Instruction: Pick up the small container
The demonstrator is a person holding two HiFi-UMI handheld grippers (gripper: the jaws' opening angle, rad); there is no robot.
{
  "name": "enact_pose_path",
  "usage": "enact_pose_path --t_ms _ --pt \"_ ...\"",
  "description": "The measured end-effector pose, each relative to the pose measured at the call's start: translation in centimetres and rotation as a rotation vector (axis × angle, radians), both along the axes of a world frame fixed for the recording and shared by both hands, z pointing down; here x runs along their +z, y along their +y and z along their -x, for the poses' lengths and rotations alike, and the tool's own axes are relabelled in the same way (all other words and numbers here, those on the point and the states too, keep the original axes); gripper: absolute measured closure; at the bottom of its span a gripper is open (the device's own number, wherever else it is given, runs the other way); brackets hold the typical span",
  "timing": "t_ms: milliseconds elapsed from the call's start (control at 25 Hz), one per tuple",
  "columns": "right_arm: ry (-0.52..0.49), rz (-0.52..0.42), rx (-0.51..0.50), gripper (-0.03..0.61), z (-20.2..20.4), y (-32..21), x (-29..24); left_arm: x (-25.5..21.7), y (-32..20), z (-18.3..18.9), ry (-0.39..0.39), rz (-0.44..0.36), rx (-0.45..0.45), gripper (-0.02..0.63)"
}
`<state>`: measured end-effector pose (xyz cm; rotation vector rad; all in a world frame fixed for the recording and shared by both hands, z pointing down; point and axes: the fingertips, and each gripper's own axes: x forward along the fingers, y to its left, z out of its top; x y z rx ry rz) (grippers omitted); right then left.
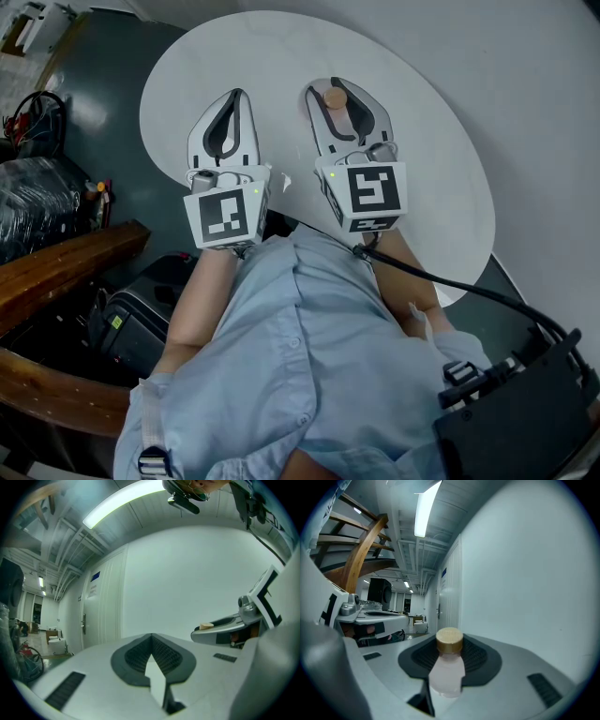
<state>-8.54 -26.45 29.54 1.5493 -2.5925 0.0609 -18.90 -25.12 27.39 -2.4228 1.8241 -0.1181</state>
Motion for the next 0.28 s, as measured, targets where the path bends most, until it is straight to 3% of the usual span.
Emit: enact_pose_path --t_ms 280 --pt "0.002 0.000 -0.002 0.454 -0.09 0.00 0.31 0.21 -0.06 -0.26 0.000 -0.001 0.003 0.614"
